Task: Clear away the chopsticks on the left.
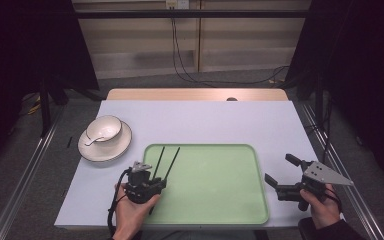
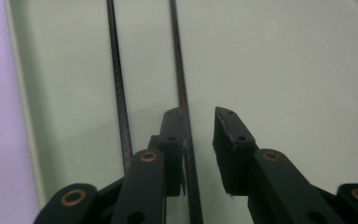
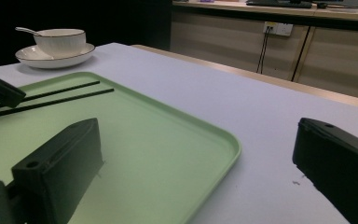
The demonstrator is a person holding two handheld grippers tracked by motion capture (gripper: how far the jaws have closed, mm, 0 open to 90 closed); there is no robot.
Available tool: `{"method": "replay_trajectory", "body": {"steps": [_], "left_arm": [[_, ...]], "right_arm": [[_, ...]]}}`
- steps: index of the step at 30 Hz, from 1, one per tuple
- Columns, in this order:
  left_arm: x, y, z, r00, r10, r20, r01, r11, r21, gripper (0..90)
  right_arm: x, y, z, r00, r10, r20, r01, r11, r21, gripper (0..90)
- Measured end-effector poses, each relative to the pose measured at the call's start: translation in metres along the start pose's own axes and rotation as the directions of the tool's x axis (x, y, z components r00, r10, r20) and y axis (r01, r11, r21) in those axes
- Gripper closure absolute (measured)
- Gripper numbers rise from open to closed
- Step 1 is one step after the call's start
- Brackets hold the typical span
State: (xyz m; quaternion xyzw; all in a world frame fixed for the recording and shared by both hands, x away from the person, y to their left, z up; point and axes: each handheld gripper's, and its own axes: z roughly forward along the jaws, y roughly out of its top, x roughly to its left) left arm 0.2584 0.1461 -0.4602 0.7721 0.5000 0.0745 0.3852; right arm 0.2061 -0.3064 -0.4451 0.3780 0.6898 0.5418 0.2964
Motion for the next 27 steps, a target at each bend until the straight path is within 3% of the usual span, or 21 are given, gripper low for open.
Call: {"method": "replay_trajectory", "body": {"steps": [3, 5, 8, 9, 10, 11, 12, 13, 14, 15, 17, 18, 21, 23, 24, 27], "left_arm": [[-0.001, 0.003, -0.010, 0.9979, 0.057, 0.030, -0.054, 0.9954, -0.079, 67.8], [0.001, 0.003, -0.015, 0.9930, 0.077, 0.090, -0.066, 0.9905, -0.121, 62.0], [0.006, 0.003, -0.023, 0.9875, 0.130, 0.089, -0.112, 0.9764, -0.185, 46.4], [0.007, 0.002, -0.027, 0.9898, 0.121, 0.075, -0.101, 0.9695, -0.223, 41.9], [0.008, 0.002, -0.032, 0.9893, 0.138, 0.047, -0.122, 0.9613, -0.247, 36.2], [0.009, 0.003, -0.035, 0.9871, 0.152, 0.051, -0.134, 0.9551, -0.264, 27.7], [0.010, 0.003, -0.040, 0.9872, 0.151, 0.052, -0.131, 0.9514, -0.279, 25.6], [0.012, 0.002, -0.045, 0.9859, 0.161, 0.046, -0.140, 0.9436, -0.300, 25.6], [0.013, 0.001, -0.048, 0.9828, 0.182, 0.034, -0.160, 0.9293, -0.333, 15.5], [0.016, 0.001, -0.053, 0.9790, 0.202, 0.026, -0.181, 0.9196, -0.349, 15.5], [0.020, -0.002, -0.060, 0.9728, 0.231, 0.014, -0.209, 0.9019, -0.378, 7.0], [0.024, -0.003, -0.064, 0.9704, 0.241, 0.020, -0.214, 0.8964, -0.388, 5.3], [0.036, -0.011, -0.077, 0.9617, 0.274, -0.007, -0.250, 0.8675, -0.430, 3.3], [0.042, -0.016, -0.084, 0.9607, 0.276, -0.031, -0.261, 0.8603, -0.438, 2.2], [0.044, -0.018, -0.086, 0.9607, 0.276, -0.028, -0.260, 0.8603, -0.439, 2.3], [0.053, -0.025, -0.095, 0.9721, 0.233, -0.024, -0.219, 0.8640, -0.454, 2.0]], "right_arm": [[0.000, 0.000, 0.000, 1.0000, -0.001, -0.002, 0.001, 1.000, 0.000, 1.1], [0.000, 0.000, 0.000, 1.0000, 0.002, 0.002, -0.002, 1.000, -0.001, 1.1], [0.000, 0.000, 0.000, 1.0000, 0.001, 0.003, -0.001, 1.000, -0.002, 1.1], [0.000, 0.000, 0.000, 1.0000, 0.000, 0.005, 0.000, 1.000, -0.003, 1.1], [0.000, 0.000, 0.000, 1.0000, 0.003, 0.004, -0.003, 1.000, -0.002, 1.1], [0.000, 0.000, -0.001, 1.0000, 0.004, 0.003, -0.004, 1.000, 0.000, 1.1], [0.000, 0.000, -0.001, 1.0000, 0.007, 0.002, -0.007, 1.000, 0.001, 1.1], [0.000, 0.000, -0.001, 1.0000, 0.007, 0.002, -0.007, 1.000, 0.001, 1.1], [0.000, 0.000, -0.001, 1.0000, 0.006, 0.003, -0.006, 1.000, 0.000, 1.1], [0.000, 0.000, -0.001, 1.0000, 0.006, 0.003, -0.006, 1.000, 0.000, 1.1], [0.000, 0.000, 0.000, 1.0000, 0.003, 0.003, -0.003, 1.000, -0.001, 1.1], [0.000, 0.000, -0.001, 1.0000, 0.004, 0.003, -0.004, 1.000, 0.000, 1.1], [0.000, 0.000, -0.001, 0.9999, 0.002, 0.011, -0.002, 1.000, -0.002, 1.1], [0.000, 0.000, 0.000, 0.9999, 0.004, 0.013, -0.004, 1.000, 0.000, 1.1], [0.000, 0.000, 0.000, 0.9999, 0.003, 0.013, -0.003, 1.000, 0.000, 1.1], [0.000, 0.000, 0.000, 0.9999, 0.007, 0.013, -0.007, 1.000, 0.000, 1.1]]}}
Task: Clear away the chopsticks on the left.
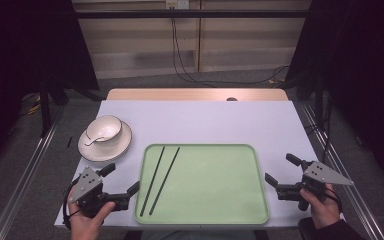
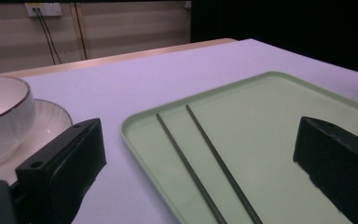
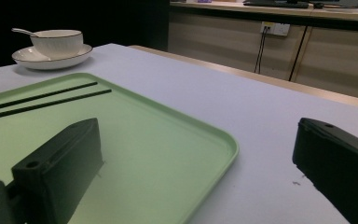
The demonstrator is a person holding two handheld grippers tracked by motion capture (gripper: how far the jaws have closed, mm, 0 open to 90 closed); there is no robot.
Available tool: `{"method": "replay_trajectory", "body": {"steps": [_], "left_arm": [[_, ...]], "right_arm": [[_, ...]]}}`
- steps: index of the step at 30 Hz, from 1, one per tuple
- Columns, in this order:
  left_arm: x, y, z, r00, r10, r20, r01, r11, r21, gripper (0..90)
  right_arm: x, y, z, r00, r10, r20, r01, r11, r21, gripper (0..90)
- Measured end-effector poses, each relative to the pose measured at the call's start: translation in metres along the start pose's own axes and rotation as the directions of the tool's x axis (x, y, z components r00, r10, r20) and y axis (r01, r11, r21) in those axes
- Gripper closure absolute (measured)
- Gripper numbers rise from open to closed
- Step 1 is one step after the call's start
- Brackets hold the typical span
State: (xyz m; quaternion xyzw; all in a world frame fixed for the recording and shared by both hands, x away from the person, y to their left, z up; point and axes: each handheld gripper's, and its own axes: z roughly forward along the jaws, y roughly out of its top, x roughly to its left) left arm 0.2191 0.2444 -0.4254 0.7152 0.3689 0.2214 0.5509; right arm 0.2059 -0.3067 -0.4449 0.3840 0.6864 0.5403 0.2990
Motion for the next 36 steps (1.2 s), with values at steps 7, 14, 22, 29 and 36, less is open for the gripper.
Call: {"method": "replay_trajectory", "body": {"steps": [7, 14, 22, 29, 36], "left_arm": [[0.010, -0.010, -0.022, 0.9990, -0.022, -0.040, 0.021, 0.9993, -0.031, 1.9], [0.021, -0.022, -0.036, 0.9947, -0.074, -0.071, 0.068, 0.9939, -0.087, 1.8], [0.035, -0.028, -0.050, 0.9894, -0.124, -0.075, 0.118, 0.9895, -0.084, 1.8], [0.030, -0.028, -0.055, 0.9932, -0.074, -0.090, 0.066, 0.9944, -0.083, 1.8], [0.033, -0.027, -0.049, 0.9961, -0.067, -0.058, 0.063, 0.9959, -0.065, 1.8]], "right_arm": [[-0.001, 0.000, -0.001, 1.0000, 0.001, 0.001, -0.001, 1.000, 0.001, 1.1], [-0.001, 0.000, 0.000, 1.0000, 0.003, -0.002, -0.003, 1.000, -0.004, 1.1], [-0.002, 0.000, -0.001, 0.9999, 0.008, 0.011, -0.008, 1.000, -0.011, 1.0], [-0.002, 0.001, -0.003, 0.9995, 0.013, 0.029, -0.013, 1.000, -0.016, 0.7], [-0.006, -0.001, -0.003, 0.9975, 0.034, 0.062, -0.033, 0.999, -0.013, 0.9]]}}
